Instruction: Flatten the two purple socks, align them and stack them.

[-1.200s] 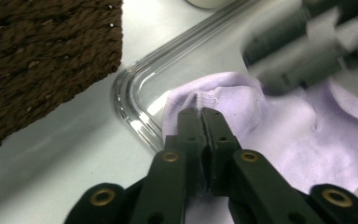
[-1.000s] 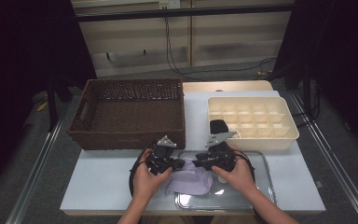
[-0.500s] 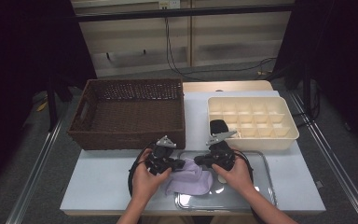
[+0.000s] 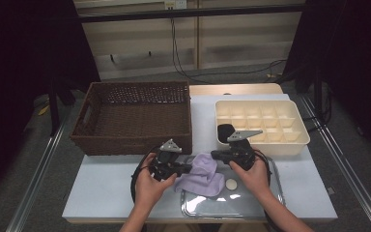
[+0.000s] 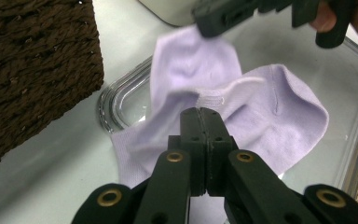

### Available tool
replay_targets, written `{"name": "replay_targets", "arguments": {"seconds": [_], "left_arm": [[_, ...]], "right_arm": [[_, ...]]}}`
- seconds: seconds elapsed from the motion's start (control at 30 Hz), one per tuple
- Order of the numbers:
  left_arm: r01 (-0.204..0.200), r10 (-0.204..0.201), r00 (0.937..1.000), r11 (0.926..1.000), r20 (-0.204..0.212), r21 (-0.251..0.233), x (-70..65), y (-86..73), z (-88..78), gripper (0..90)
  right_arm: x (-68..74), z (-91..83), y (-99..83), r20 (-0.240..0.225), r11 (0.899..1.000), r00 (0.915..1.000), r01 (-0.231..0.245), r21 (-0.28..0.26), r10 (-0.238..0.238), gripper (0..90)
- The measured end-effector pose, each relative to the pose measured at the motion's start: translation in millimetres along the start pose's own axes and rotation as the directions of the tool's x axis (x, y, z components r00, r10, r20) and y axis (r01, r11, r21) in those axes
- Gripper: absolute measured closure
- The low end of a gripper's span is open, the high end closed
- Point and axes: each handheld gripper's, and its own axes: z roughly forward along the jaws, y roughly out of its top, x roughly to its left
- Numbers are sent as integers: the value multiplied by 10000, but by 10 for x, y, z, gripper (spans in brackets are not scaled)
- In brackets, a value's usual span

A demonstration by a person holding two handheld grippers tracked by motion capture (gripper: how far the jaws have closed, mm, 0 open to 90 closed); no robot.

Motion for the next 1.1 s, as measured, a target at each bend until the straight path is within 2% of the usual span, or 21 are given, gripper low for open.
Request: {"name": "replay_targets", "arguments": {"seconds": [0.2, 0.4, 0.8, 0.97, 1.1], "left_arm": [[-12, 13, 10000, 9999, -85, 156, 21, -35, 18, 893], [163, -161, 9995, 9998, -262, 67, 72, -74, -63, 893], [404, -389, 9978, 9988, -539, 264, 154, -177, -121, 893], [487, -463, 9956, 9984, -812, 279, 184, -217, -158, 892], [598, -572, 9946, 9978, -866, 276, 223, -242, -176, 894]], "right_arm": [[-98, -71, -54, 209, 9999, 9997, -142, -24, 142, 891], [-125, -109, -100, 296, 9996, 9992, -283, -25, 284, 889], [-107, -148, -135, 317, 9998, 9993, -179, 17, 179, 888], [-59, -180, -149, 260, 9999, 9996, -135, -26, 135, 887], [-23, -211, -164, 236, 10000, 9997, -40, -9, 40, 887]]}}
